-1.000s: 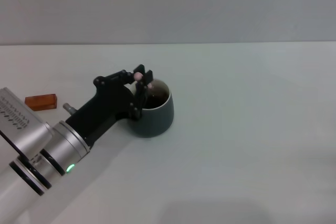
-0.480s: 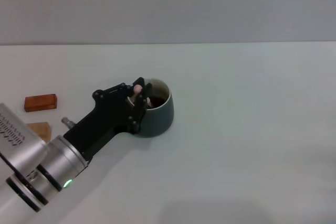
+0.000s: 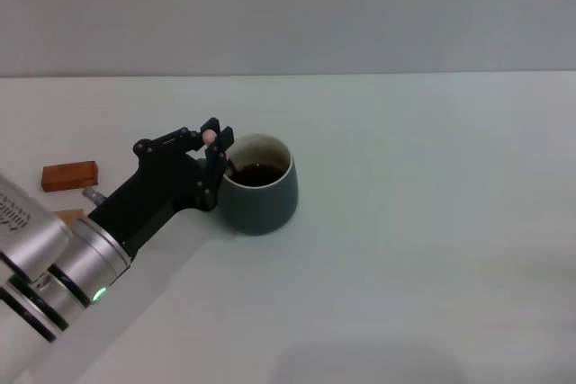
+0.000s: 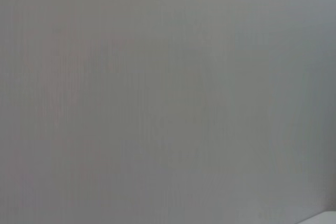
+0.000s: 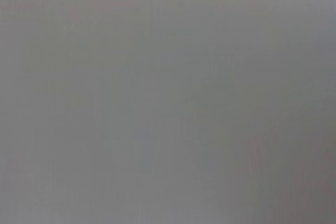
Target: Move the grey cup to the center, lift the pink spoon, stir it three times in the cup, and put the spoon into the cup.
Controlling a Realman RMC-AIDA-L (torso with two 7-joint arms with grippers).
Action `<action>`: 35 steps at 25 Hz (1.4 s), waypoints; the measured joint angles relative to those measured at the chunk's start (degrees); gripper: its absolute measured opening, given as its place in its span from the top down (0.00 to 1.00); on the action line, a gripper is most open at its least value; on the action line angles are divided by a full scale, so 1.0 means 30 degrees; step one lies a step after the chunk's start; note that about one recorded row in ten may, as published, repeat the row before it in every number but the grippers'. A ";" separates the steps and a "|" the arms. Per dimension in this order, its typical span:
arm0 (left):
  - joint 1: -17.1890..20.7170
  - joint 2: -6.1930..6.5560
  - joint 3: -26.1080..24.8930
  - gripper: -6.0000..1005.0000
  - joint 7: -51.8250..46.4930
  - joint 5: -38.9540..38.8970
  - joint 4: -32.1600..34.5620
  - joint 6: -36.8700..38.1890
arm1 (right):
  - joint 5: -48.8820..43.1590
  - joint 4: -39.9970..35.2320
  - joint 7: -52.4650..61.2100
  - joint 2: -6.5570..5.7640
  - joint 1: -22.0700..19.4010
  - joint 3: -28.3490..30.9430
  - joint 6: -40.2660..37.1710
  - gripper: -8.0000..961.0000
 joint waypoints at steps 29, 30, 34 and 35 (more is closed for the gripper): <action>0.3435 -0.0943 -0.5848 0.21 0.1449 -0.0092 -0.0881 0.3324 | 0.0060 0.0029 0.0029 0.0016 -0.0726 -0.0510 -0.1423 0.99; 0.3810 -0.0952 -0.6615 0.19 0.1437 -0.0101 -0.0823 0.3464 | 0.0059 0.0029 0.0098 0.0018 -0.0741 -0.0638 -0.1533 0.99; 0.4459 -0.0977 -0.7705 0.19 0.1466 -0.0115 -0.0631 0.3681 | 0.0084 0.0044 0.0128 0.0006 -0.0745 -0.0920 -0.1700 0.99; 0.4750 -0.0994 -0.8252 0.19 0.1467 -0.0120 -0.0415 0.3726 | 0.0090 0.0067 0.0131 0.0004 -0.0749 -0.1075 -0.1738 0.99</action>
